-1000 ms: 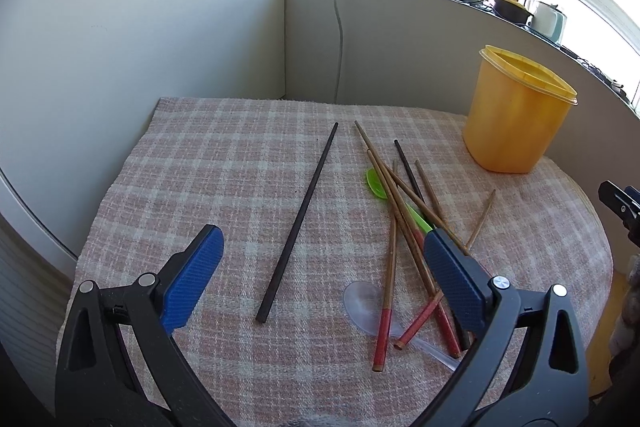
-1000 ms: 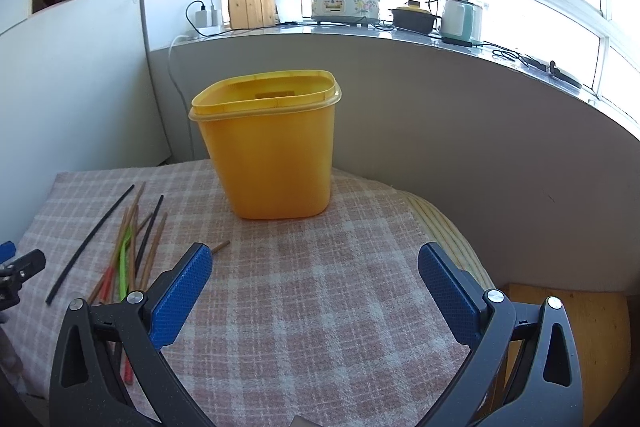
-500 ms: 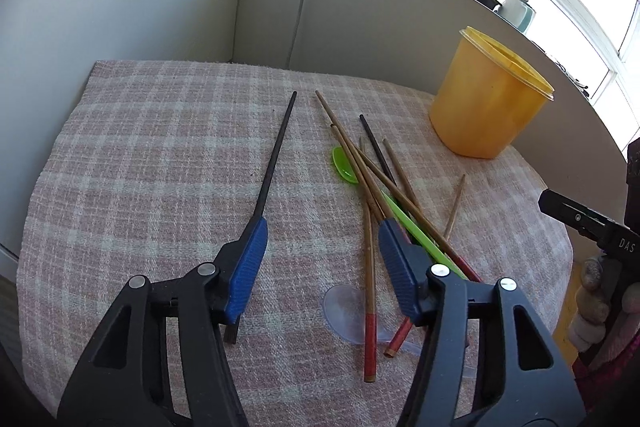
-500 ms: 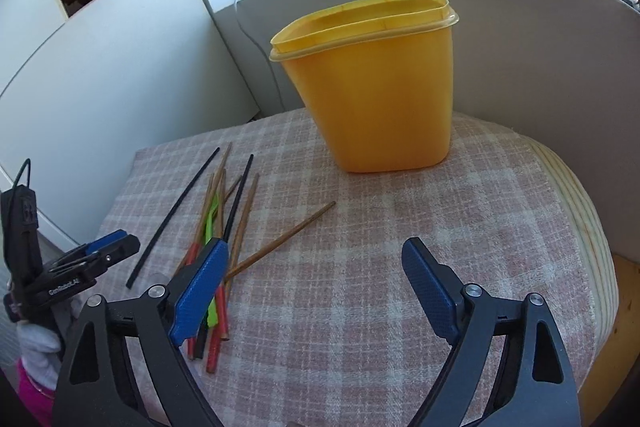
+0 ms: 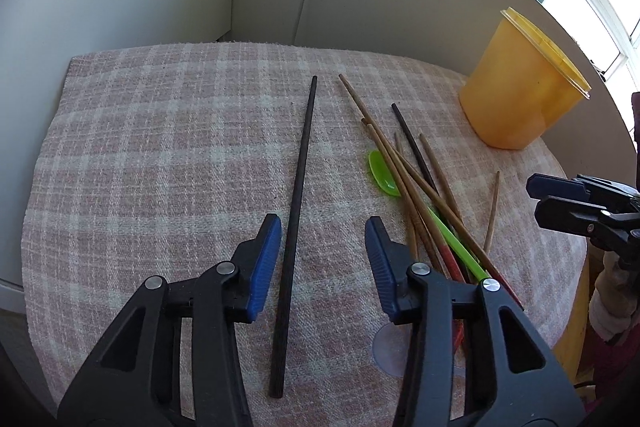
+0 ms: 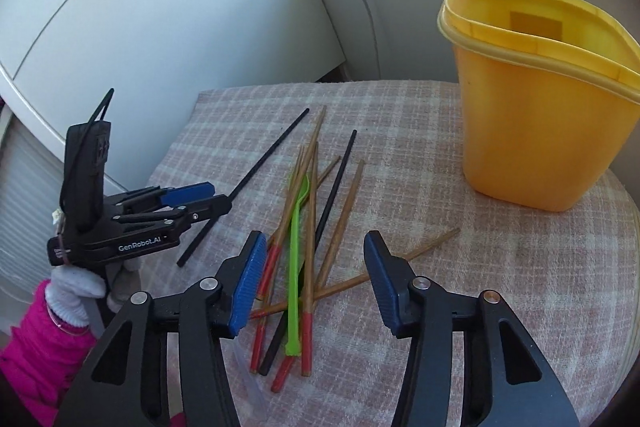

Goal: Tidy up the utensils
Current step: 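Move the left tool down to the black chopstick and close on it, then close the right tool on a wooden chopstick while the left tool holds the black one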

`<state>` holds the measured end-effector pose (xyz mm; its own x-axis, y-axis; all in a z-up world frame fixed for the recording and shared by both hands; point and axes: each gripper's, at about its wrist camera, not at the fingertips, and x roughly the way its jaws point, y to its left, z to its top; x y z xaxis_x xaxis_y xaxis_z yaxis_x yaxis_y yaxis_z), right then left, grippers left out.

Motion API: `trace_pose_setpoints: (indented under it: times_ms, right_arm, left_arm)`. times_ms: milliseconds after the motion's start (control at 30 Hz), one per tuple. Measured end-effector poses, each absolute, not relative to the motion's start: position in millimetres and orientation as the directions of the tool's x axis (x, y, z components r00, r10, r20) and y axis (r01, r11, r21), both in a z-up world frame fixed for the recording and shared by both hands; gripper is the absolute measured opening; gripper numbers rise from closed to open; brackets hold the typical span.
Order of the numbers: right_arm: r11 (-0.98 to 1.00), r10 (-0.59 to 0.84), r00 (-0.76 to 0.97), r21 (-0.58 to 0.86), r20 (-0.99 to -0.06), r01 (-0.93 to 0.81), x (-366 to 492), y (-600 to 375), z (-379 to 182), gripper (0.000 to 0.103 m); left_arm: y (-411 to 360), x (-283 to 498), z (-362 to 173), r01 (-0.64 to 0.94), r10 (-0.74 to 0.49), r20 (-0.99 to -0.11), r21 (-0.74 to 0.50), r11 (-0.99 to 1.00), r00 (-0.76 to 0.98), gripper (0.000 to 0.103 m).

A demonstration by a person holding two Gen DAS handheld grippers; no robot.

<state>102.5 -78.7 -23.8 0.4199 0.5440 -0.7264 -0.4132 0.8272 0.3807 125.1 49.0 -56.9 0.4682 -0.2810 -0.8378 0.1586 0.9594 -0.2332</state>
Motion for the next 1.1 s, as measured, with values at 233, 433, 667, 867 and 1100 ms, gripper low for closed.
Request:
trace_pose_setpoints:
  times_ms: [233, 433, 667, 867, 1100]
  right_arm:
    - [0.77, 0.604, 0.237, 0.482, -0.761, -0.417, 140.0, -41.3, -37.5, 0.026]
    - [0.792, 0.568, 0.183, 0.473, -0.802, -0.387, 160.0, -15.3, -49.1, 0.021]
    - [0.837, 0.499, 0.185, 0.416, -0.847, -0.355, 178.5, -3.1, -56.5, 0.018]
    - [0.851, 0.479, 0.177, 0.406, -0.86, -0.333, 186.8, -0.2, -64.7, 0.017]
    - [0.85, 0.495, 0.15, 0.441, -0.856, -0.287, 193.4, -4.1, -75.2, 0.01]
  left_arm:
    - [48.7, 150.5, -65.1, 0.161, -0.304, -0.87, -0.261, 0.952, 0.389, 0.036]
    - [47.8, 168.9, -74.3, 0.163, -0.284, -0.894, -0.241, 0.957, 0.347, 0.028]
    - [43.8, 180.5, -73.9, 0.182, -0.27, -0.9, -0.219, 0.959, 0.342, 0.027]
    - [28.8, 193.7, -80.0, 0.2, -0.243, -0.905, -0.182, 0.963, 0.35, 0.013]
    - [43.9, 208.7, -75.4, 0.185, -0.269, -0.896, -0.215, 0.959, 0.354, 0.005]
